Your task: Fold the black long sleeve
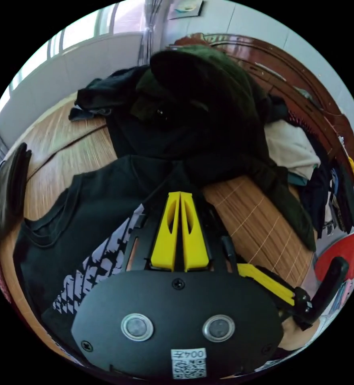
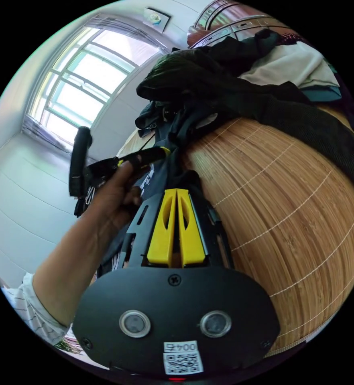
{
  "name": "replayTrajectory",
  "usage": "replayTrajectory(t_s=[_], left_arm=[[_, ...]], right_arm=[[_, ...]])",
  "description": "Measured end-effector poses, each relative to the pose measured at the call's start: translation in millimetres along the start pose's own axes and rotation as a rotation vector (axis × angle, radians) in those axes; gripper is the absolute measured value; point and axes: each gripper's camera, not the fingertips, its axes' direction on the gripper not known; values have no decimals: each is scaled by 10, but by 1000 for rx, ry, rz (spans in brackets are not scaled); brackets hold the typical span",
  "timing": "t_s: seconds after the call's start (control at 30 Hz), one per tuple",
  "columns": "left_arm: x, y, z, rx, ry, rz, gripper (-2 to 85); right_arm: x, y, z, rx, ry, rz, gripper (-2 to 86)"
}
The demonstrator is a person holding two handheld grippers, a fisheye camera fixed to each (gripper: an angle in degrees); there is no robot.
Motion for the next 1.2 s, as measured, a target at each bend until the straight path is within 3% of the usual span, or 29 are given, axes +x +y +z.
replayTrajectory(t_s=[0.07, 0.13, 0.2, 0.33, 0.43, 0.5, 0.57, 0.7, 0.9, 1.07, 1.2], left_arm=[[104, 50, -474, 133, -37, 37, 3], [133, 93, -683, 154, -47, 63, 3], [104, 94, -709, 65, -51, 59, 2], [198, 53, -1072, 126, 25, 80, 2], [237, -213, -1116, 16, -14, 43, 2], [163, -331, -1118, -62, 17, -5, 3], [100, -358, -1471, -27, 68, -103, 3], [210, -109, -2494, 118, 51, -75, 4], [-116, 1475, -4304, 130, -57, -234, 6], [-623, 3385, -6068, 95, -318, -564, 13], [-1103, 4787, -7042, 207, -187, -938, 30]], right_arm=[[24, 23, -1, 6, -13, 13, -7], [-16, 53, 0, 11, -35, -10, -6], [-79, 85, 0, 17, -54, -49, -5], [-120, 134, 5, 40, -129, -80, 10], [-4, 128, 66, 35, -185, -4, 38], [130, 99, 172, -37, -99, 97, 30], [225, 83, 167, -53, -144, 156, 38], [27, 106, 32, -3, -117, 21, 47], [-525, 318, -9, 26, 36, -300, 75], [-803, 543, -126, 48, 79, -479, 79], [-857, 811, -426, 52, 85, -504, 50]])
